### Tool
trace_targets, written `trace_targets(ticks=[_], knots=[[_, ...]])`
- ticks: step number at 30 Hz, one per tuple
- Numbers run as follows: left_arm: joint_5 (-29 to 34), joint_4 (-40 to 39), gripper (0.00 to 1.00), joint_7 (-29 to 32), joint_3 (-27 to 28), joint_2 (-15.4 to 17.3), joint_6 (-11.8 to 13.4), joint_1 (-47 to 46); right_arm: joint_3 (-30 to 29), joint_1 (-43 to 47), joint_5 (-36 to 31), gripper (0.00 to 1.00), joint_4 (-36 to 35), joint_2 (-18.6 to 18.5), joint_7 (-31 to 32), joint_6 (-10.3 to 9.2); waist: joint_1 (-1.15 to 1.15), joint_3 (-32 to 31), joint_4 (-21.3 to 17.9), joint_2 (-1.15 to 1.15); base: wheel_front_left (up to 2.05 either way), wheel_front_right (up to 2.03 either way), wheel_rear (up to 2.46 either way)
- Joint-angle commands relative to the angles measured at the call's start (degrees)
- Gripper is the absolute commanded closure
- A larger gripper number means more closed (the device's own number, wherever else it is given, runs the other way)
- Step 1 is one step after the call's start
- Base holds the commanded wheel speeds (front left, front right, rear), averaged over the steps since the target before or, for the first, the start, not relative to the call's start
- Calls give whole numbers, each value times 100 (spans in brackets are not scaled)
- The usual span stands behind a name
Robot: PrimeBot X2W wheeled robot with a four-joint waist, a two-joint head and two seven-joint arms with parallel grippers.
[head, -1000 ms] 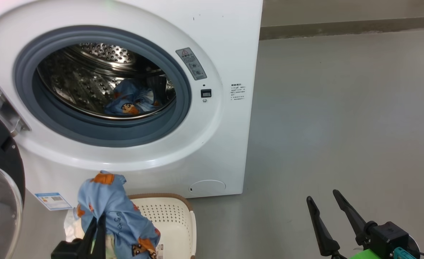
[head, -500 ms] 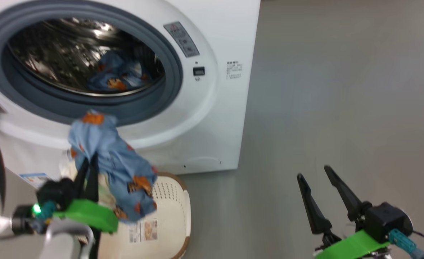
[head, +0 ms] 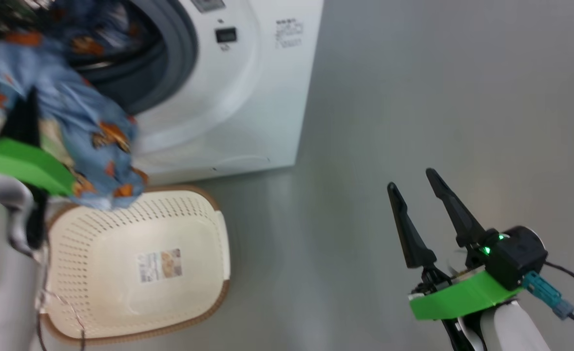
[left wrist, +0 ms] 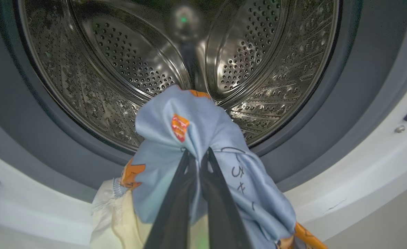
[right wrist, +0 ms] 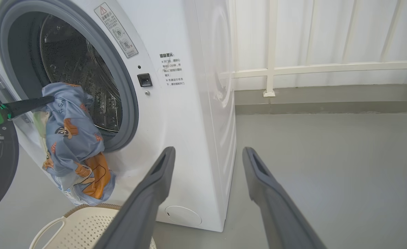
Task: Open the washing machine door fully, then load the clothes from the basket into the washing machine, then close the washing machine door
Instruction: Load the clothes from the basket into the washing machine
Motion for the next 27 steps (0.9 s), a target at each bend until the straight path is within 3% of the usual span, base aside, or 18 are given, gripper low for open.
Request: trace_targets(ticks=[1, 17, 22, 27], knots=[[-50, -74, 100, 54, 220, 311, -40, -263, 170, -130, 44, 0, -102, 1, -59, 9, 0, 622, -444, 0, 0, 0, 0], [-340, 707, 100, 1718, 383, 1586, -294, -2423, 567, -864, 720, 0, 113, 1, -243, 9, 0, 1767, -1463, 0, 0, 0, 0], [-218, 681, 100, 1687, 394, 1875, -223, -2918, 629, -888, 838, 0, 98, 1, -244, 9, 0, 1896, -1637, 0, 0, 0, 0], [54, 679, 100, 1159, 386, 2136, -68, -3430, 664, -893, 899, 0, 96, 1, -244, 9, 0, 1942, -1756, 0, 0, 0, 0]])
